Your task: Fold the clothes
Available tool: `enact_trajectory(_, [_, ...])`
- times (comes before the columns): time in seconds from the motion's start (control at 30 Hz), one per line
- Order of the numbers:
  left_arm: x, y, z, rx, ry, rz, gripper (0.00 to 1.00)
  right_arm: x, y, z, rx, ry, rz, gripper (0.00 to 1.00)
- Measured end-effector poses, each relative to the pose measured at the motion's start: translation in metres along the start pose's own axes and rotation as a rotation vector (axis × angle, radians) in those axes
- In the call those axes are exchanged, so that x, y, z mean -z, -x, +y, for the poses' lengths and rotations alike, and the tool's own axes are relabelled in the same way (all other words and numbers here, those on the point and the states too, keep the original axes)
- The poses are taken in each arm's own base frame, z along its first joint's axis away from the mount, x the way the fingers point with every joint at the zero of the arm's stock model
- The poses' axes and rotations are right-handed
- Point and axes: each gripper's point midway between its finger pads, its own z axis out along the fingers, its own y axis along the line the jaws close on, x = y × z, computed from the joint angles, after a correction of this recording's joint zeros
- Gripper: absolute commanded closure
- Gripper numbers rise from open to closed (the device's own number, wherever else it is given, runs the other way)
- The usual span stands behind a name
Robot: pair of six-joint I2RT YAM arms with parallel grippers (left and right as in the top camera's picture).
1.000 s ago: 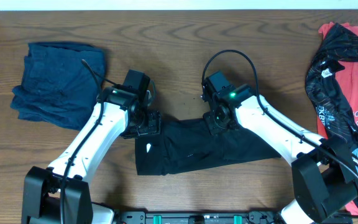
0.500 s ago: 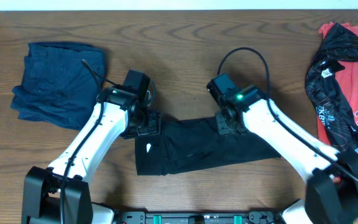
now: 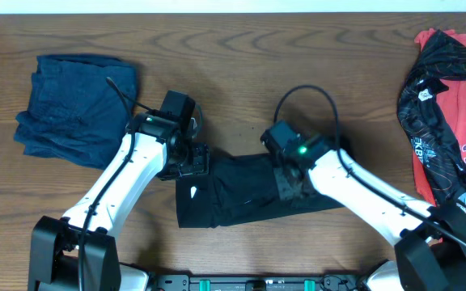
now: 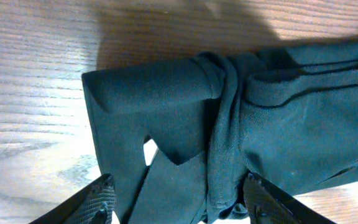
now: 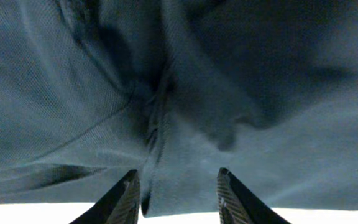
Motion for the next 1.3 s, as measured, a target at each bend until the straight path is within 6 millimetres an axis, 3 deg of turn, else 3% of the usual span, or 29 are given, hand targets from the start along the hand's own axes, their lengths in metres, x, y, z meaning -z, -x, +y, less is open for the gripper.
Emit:
enact_trajectory(0.1, [0.0, 0.0, 0.0, 0.0, 0.0, 0.0, 0.32, -0.013, -0.013, 0.002, -0.009, 0.001, 0.018, 0.67])
enact_trajectory(0.23, [0.0, 0.0, 0.0, 0.0, 0.0, 0.0, 0.32, -0.022, -0.025, -0.003, -0.044, -0.016, 0.047, 0.82])
enact_trajectory(0.37, [0.0, 0.0, 0.0, 0.0, 0.0, 0.0, 0.32, -0.022, -0.025, -0.004, -0.066, -0.018, 0.045, 0.99])
enact_trajectory(0.57, [0.0, 0.0, 0.0, 0.0, 0.0, 0.0, 0.32, -0.022, -0.027, -0.005, -0.073, -0.022, 0.053, 0.99])
enact_trajectory(0.9, [0.0, 0.002, -0.001, -0.001, -0.003, -0.007, 0.32, -0.019, -0.054, 0.007, 0.055, 0.025, 0.156, 0.98])
enact_trajectory(1.03, [0.0, 0.002, -0.001, -0.001, -0.003, -0.007, 0.32, -0.02, -0.043, 0.015, 0.063, 0.06, 0.113, 0.86])
enact_trajectory(1.2, [0.0, 0.002, -0.001, -0.002, -0.003, -0.007, 0.32, -0.021, -0.014, 0.033, 0.063, 0.132, -0.009, 0.82])
enact_trajectory(1.3, [0.0, 0.001, -0.001, -0.001, -0.002, -0.005, 0.32, -0.02, -0.01, 0.036, 0.062, 0.141, -0.025, 0.82])
